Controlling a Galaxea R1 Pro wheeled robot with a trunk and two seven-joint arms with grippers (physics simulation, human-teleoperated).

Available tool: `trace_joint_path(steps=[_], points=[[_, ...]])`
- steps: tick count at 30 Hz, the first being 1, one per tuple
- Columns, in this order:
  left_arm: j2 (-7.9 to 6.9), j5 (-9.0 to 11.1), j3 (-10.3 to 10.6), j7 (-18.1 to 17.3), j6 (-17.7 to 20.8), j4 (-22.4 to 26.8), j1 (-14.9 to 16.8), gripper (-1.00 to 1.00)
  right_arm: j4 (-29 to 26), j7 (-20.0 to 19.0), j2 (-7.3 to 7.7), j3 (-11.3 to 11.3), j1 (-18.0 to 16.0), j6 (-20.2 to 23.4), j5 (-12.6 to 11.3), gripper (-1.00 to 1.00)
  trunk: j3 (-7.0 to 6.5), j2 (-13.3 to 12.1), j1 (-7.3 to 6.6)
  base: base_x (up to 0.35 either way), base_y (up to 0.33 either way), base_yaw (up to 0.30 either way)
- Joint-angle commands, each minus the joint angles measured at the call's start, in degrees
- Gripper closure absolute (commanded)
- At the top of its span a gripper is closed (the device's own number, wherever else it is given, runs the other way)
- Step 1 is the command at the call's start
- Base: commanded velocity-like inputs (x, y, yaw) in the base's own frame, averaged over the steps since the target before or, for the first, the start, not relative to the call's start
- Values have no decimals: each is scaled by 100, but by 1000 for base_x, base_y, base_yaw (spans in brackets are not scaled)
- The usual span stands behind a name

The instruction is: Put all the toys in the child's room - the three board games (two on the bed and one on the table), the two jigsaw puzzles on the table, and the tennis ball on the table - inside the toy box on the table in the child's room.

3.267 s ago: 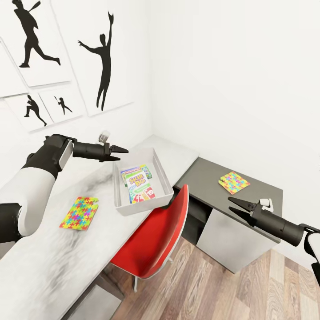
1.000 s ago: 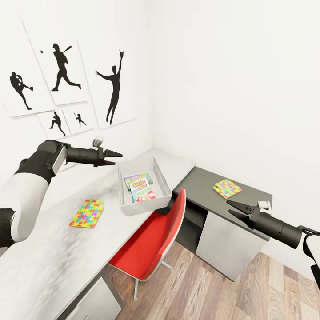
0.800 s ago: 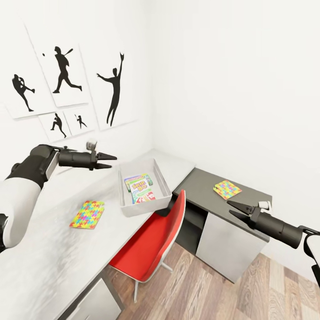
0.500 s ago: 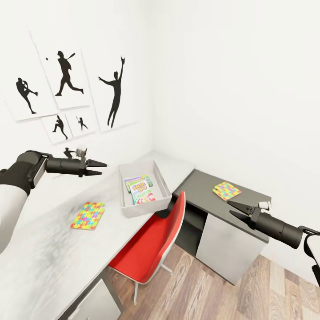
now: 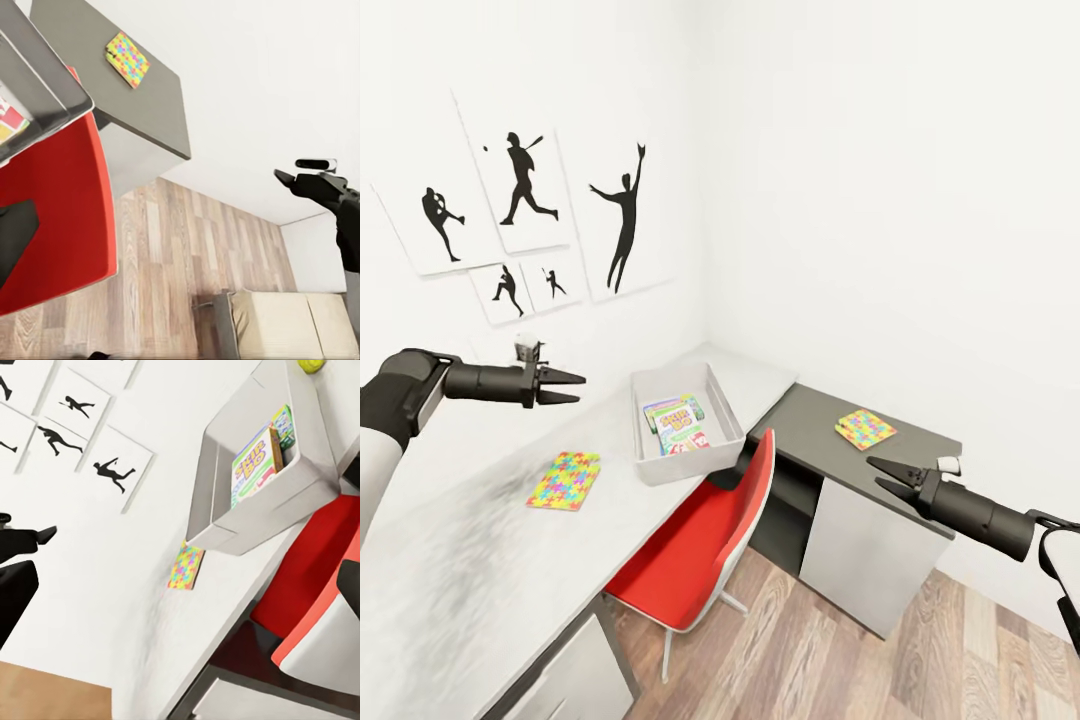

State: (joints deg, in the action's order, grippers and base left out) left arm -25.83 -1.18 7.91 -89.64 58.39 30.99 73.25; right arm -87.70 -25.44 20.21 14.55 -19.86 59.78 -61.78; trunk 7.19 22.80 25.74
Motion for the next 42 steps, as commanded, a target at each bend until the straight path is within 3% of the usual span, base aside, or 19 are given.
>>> trace_joint_path(steps=[1,15,20,25,42], points=[[-6,-14,46,-36,60,0,7,-100,3,-55,0,8,-7,22,60,-100,3,12,4,-7,0,0],[-94,-14,140,-36,4,-3,-54,-100,118,-53,-10,2,-9,-7,87,-100,-129,12,4,-43,6,0],[-111,-14,140,-36,-56,-2,-152,-100,114,-44,-12,-194,-9,-19,133,-100,-176,12,4,-247,72,66],[-114,-14,140,-36,-70,-1,-175,-100,113,-34,-15,-365,-9,-27,168,-100,-221,12,4,-79,22,146],[-115,-14,217,-36,-73,3,-196,-100,113,-22,-18,-400,-9,-34,175,-100,-347,12,4,-6,2,202]])
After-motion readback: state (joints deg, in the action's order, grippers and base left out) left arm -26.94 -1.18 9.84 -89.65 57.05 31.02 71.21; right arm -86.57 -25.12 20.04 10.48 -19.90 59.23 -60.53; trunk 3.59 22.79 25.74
